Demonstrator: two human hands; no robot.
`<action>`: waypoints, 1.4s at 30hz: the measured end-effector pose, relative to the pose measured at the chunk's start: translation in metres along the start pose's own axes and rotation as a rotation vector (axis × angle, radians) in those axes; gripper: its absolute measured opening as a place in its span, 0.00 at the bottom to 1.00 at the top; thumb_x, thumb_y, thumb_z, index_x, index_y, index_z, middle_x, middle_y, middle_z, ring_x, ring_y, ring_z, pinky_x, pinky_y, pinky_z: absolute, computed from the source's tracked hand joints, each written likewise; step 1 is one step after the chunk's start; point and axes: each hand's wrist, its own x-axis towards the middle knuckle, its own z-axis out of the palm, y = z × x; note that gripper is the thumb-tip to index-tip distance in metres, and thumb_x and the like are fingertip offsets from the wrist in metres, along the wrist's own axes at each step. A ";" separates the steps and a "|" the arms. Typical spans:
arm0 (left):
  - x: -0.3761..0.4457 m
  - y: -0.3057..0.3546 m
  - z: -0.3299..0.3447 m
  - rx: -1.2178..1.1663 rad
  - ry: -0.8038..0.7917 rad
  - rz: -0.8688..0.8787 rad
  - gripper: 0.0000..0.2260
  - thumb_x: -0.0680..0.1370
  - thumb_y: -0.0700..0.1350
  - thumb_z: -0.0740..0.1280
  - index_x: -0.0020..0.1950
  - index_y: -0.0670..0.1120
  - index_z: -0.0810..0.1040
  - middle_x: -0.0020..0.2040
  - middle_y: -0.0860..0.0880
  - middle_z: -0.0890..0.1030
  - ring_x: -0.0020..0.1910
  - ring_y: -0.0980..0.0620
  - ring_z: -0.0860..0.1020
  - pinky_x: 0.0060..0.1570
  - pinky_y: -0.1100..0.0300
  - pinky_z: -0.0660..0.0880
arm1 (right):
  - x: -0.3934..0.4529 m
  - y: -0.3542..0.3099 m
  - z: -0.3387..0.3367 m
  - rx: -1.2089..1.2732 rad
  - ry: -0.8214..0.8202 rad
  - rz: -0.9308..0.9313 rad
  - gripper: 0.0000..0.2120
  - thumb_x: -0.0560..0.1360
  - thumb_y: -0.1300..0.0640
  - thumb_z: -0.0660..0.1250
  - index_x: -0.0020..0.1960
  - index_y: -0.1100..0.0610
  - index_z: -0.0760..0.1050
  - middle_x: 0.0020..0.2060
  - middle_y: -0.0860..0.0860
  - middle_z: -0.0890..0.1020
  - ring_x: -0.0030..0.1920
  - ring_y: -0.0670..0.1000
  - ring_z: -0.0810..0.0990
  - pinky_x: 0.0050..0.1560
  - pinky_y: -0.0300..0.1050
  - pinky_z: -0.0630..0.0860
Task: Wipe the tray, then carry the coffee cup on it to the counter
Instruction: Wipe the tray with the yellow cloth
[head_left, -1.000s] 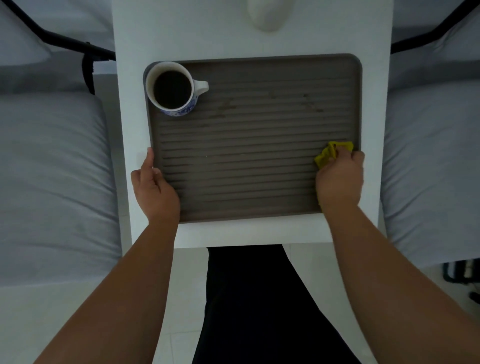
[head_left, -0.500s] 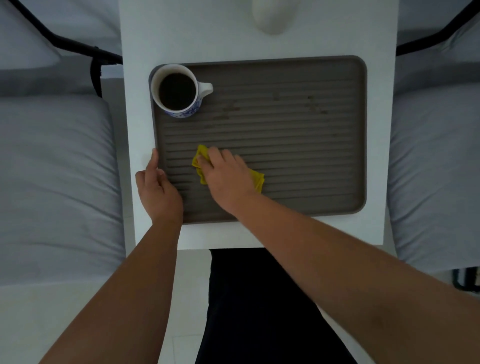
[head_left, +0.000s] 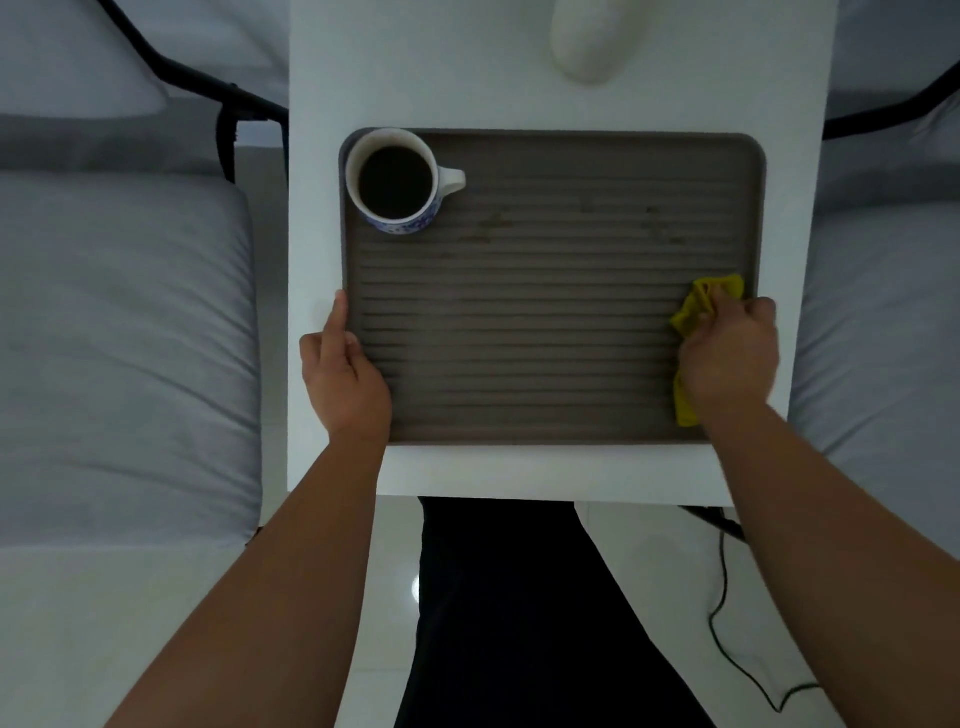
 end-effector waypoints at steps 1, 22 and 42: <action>0.000 -0.001 0.000 0.001 -0.003 0.003 0.21 0.81 0.39 0.54 0.72 0.54 0.68 0.47 0.50 0.68 0.44 0.55 0.70 0.48 0.76 0.65 | -0.003 -0.011 0.006 0.007 0.011 -0.018 0.20 0.75 0.62 0.56 0.66 0.61 0.71 0.57 0.65 0.72 0.53 0.65 0.73 0.55 0.49 0.69; 0.001 -0.003 -0.004 -0.081 -0.046 -0.018 0.22 0.81 0.37 0.55 0.72 0.55 0.68 0.46 0.49 0.67 0.43 0.50 0.72 0.46 0.77 0.66 | -0.015 -0.061 0.015 0.023 -0.138 -0.336 0.19 0.75 0.61 0.58 0.64 0.52 0.73 0.52 0.51 0.74 0.52 0.51 0.75 0.50 0.33 0.71; 0.000 0.002 -0.003 0.002 -0.032 -0.035 0.23 0.80 0.35 0.56 0.72 0.54 0.67 0.47 0.50 0.68 0.44 0.53 0.71 0.46 0.74 0.66 | -0.036 -0.212 0.053 -0.105 -0.245 -0.674 0.23 0.74 0.59 0.62 0.68 0.54 0.68 0.66 0.59 0.66 0.61 0.62 0.67 0.59 0.55 0.67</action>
